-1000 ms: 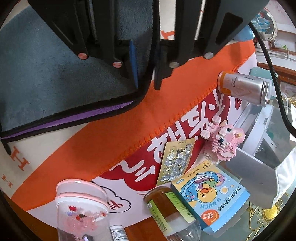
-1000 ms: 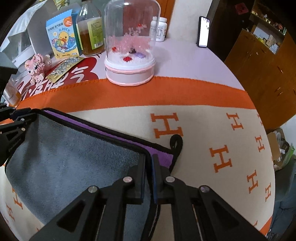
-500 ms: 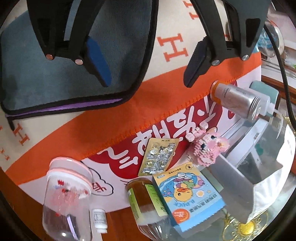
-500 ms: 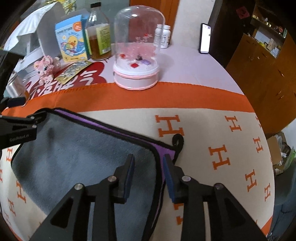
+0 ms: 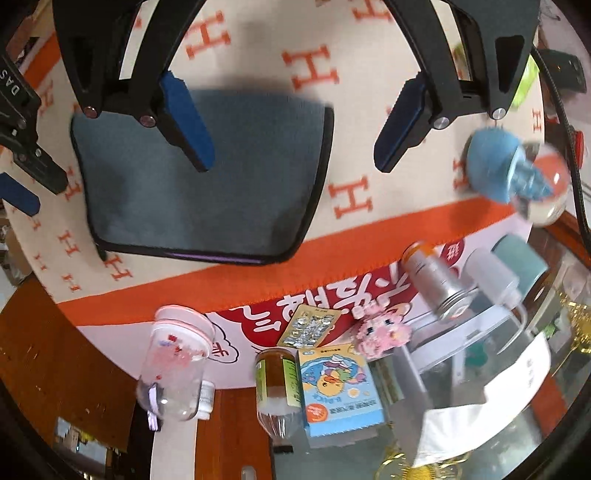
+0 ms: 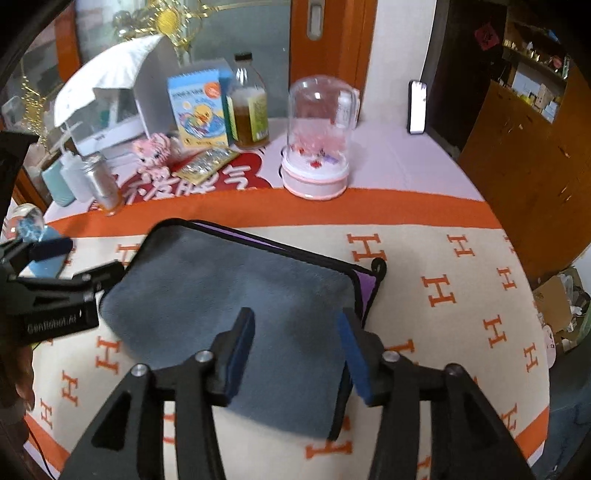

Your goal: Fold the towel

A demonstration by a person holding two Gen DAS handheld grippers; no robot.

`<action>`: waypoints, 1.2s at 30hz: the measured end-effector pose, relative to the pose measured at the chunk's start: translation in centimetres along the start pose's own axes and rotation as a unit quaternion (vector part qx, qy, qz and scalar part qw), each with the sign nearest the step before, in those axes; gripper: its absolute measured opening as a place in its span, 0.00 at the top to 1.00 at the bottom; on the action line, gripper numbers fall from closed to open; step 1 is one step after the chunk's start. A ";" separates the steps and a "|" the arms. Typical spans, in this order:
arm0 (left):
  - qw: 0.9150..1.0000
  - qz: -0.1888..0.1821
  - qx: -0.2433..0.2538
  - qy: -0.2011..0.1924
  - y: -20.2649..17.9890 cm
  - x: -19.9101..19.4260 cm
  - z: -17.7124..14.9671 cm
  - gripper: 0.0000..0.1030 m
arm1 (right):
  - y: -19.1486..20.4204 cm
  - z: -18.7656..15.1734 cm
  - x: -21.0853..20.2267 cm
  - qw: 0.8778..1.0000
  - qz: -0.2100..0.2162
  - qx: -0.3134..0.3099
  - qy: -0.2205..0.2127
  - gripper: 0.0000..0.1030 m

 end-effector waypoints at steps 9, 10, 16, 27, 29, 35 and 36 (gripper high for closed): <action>0.999 -0.022 -0.021 -0.024 -1.3 -6.2 -4.6 0.01 | 0.5 -2.2 -5.4 1.000 0.005 0.005 -0.023 0.51; 0.999 -0.022 -0.020 -0.029 -1.5 -6.9 -5.0 0.01 | 0.5 -2.4 -5.9 1.000 0.006 0.006 -0.025 0.51; 0.999 -0.027 -0.015 -0.044 -2.9 -10.3 -7.5 0.01 | 0.1 -4.3 -9.1 0.999 0.017 0.008 -0.036 0.51; 0.995 -0.034 -0.022 -0.089 -5.0 -16.2 -12.1 0.01 | -1.7 -7.7 -14.8 0.998 0.027 0.034 -0.055 0.30; 0.995 -0.031 -0.021 -0.097 -5.2 -16.9 -12.8 0.01 | -1.9 -8.2 -15.7 0.997 0.030 0.034 -0.056 0.30; 0.994 -0.053 0.001 -0.097 -6.6 -18.8 -14.8 0.01 | -1.6 -9.8 -18.2 0.996 0.034 0.031 -0.070 0.30; 0.994 -0.051 0.004 -0.100 -6.9 -19.1 -15.3 0.01 | -1.5 -10.1 -18.5 0.996 0.037 0.033 -0.071 0.30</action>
Point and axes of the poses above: each gripper's, at about its wrist camera, not at the fingertips, and x roughly the way its jaws point, y to its left, z to its top, the point moved 2 cm from there along x, roughly the way its jaws point, and after that the axes turned 15 degrees about -z, right-handed, at the moved point
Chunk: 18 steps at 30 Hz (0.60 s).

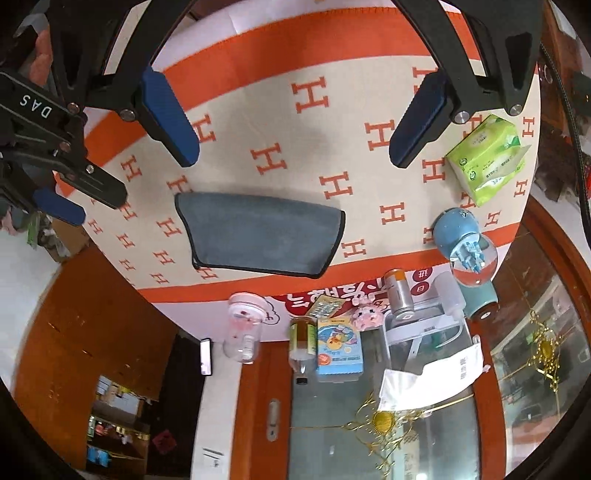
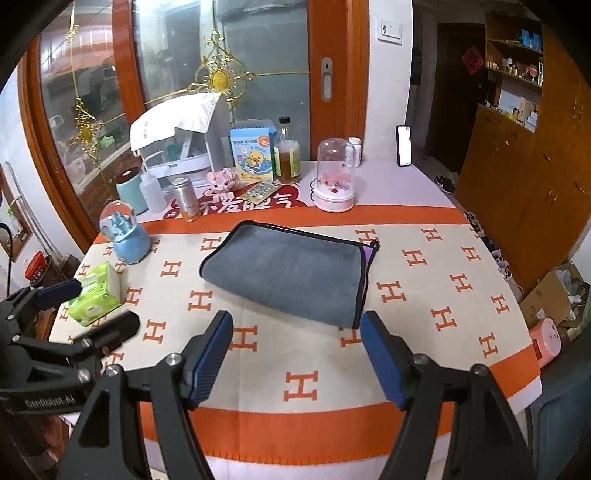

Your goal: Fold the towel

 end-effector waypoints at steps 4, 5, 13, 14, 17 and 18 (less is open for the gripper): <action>1.000 0.000 0.004 0.001 -0.7 -1.0 -1.1 0.01 | 0.2 -0.7 -1.2 1.000 0.010 0.006 0.002 0.30; 1.000 0.001 0.003 -0.001 -0.7 -1.3 -1.2 0.01 | 0.2 -0.8 -1.4 1.000 0.012 0.007 0.002 0.30; 0.999 0.012 -0.033 -0.018 -0.3 -3.4 -2.3 0.01 | 0.4 -1.7 -3.1 1.000 0.017 -0.004 0.001 0.30; 0.999 0.014 -0.037 -0.019 -0.3 -3.6 -2.4 0.01 | 0.4 -1.7 -3.3 1.000 0.019 -0.004 0.001 0.30; 0.998 0.036 -0.046 -0.027 -0.3 -4.1 -2.8 0.01 | 0.6 -1.6 -3.7 1.000 0.029 -0.008 0.002 0.30; 0.997 0.043 -0.050 -0.029 -0.4 -4.3 -2.9 0.01 | 0.7 -1.6 -3.9 0.999 0.031 -0.011 0.002 0.30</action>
Point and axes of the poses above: each gripper's, at about its wrist camera, not at the fingertips, and x roughly the way its jaws point, y to its left, z to its top, the point moved 2 cm from there along x, roughly the way its jaws point, and after that the axes turned 15 degrees about -z, right-handed, at the moved point
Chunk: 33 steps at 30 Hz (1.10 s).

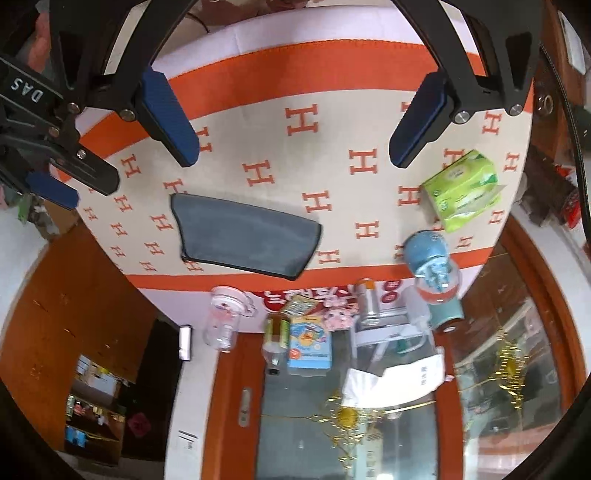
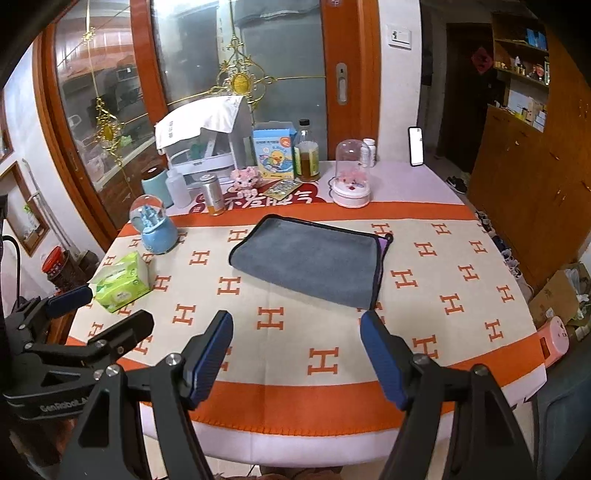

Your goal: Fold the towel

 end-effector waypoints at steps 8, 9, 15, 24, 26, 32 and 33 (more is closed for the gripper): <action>0.999 0.037 -0.033 0.005 0.3 -0.6 -0.5 0.01 | -0.4 0.3 -0.3 1.000 0.003 -0.006 0.005 0.30; 0.998 0.039 -0.038 0.008 0.4 -0.6 -0.7 0.01 | -0.5 0.3 -0.4 1.000 0.002 -0.004 0.006 0.30; 0.998 0.056 -0.041 0.012 0.0 -0.5 -0.9 0.01 | -0.6 0.3 -0.5 1.000 -0.006 -0.008 0.000 0.30; 0.996 0.075 -0.044 0.004 -0.1 -0.8 -0.7 0.01 | -0.6 0.0 0.2 1.000 -0.005 -0.022 0.014 0.30; 0.996 0.076 -0.042 0.003 -0.2 -0.8 -0.7 0.01 | -0.6 0.0 0.2 1.000 -0.005 -0.023 0.014 0.30; 0.996 0.082 -0.033 -0.002 -0.7 -1.2 -0.6 0.01 | -0.6 0.0 0.2 0.999 -0.004 -0.028 0.014 0.30; 0.996 0.083 -0.032 -0.001 -1.0 -1.1 -0.6 0.01 | -0.6 0.0 0.2 1.000 -0.004 -0.028 0.014 0.30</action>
Point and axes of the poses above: each gripper's, at about its wrist camera, not at the fingertips, and x roughly the way its jaws point, y to its left, z to its top, the point moved 2 cm from there along x, roughly the way its jaws point, and after that the axes turned 15 degrees about -z, right-handed, at the moved point
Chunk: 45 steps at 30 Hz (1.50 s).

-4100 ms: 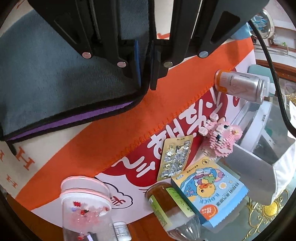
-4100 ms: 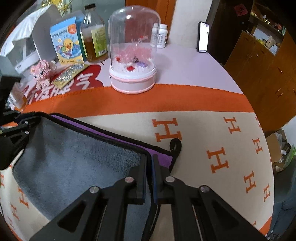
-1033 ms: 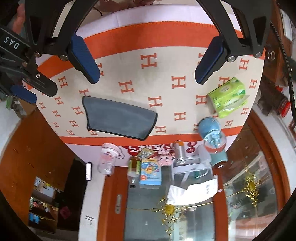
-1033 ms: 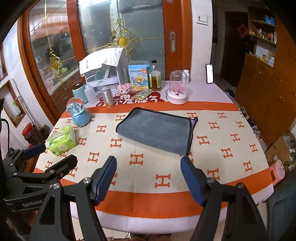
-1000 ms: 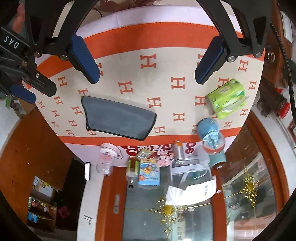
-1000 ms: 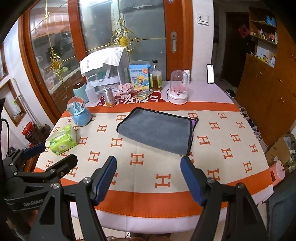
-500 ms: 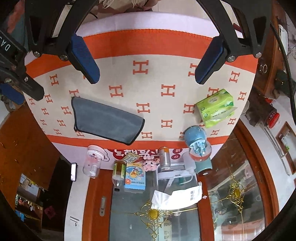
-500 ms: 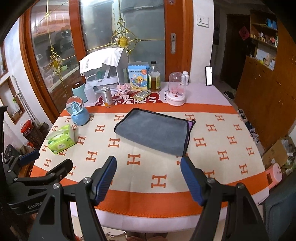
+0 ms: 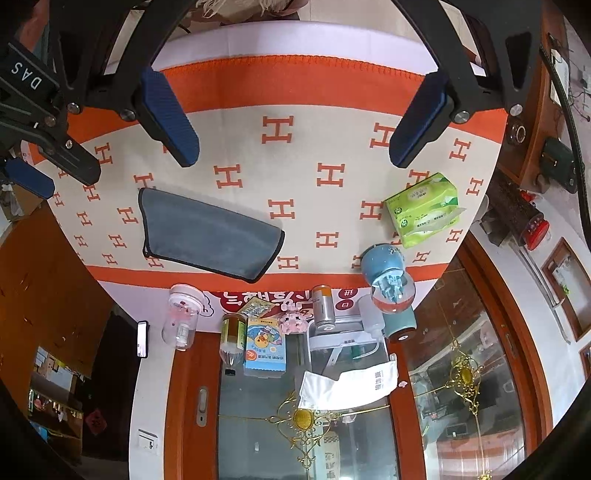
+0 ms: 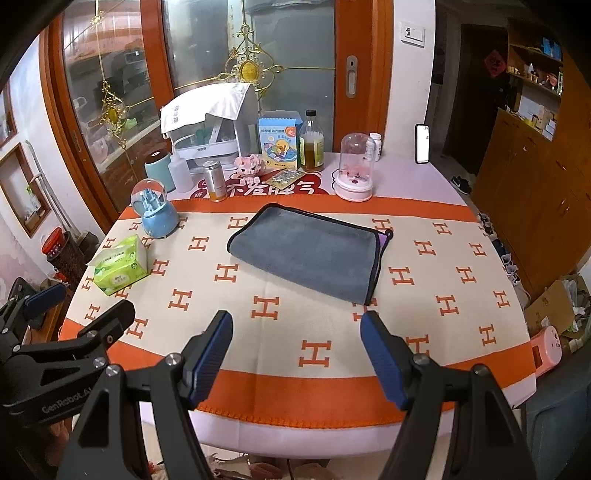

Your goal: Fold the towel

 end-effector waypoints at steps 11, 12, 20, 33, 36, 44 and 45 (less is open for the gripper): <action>1.000 0.003 0.015 -0.002 -1.4 0.1 0.3 0.01 | -0.2 0.0 0.1 1.000 -0.002 0.001 0.001 0.30; 1.000 0.002 0.016 -0.002 -1.4 0.1 0.3 0.01 | -0.3 0.0 0.0 1.000 -0.003 0.002 0.000 0.30; 1.000 0.001 0.018 -0.003 -1.7 0.4 0.5 0.01 | -0.9 0.3 0.1 1.000 -0.008 0.003 -0.001 0.30; 1.000 0.003 0.022 -0.009 -2.2 0.3 1.0 0.01 | -1.2 0.9 0.1 1.000 -0.014 0.003 -0.008 0.30; 1.000 0.002 0.022 -0.008 -2.1 0.3 1.1 0.01 | -1.3 0.9 0.1 1.000 -0.014 0.003 -0.008 0.30; 1.000 0.002 0.023 -0.007 -2.0 0.3 1.1 0.01 | -1.1 1.0 0.0 1.000 -0.013 0.003 -0.008 0.30; 1.000 0.002 0.023 -0.007 -1.9 0.3 1.1 0.01 | -1.1 1.0 0.0 1.000 -0.013 0.002 -0.008 0.30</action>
Point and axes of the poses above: each gripper's, at about its wrist camera, not at the fingertips, and x roughly the way its jaws point, y to its left, z to its top, the point moved 2 cm from there along x, roughly the way its jaws point, and after that the axes turned 15 degrees about -z, right-handed, at the moved point
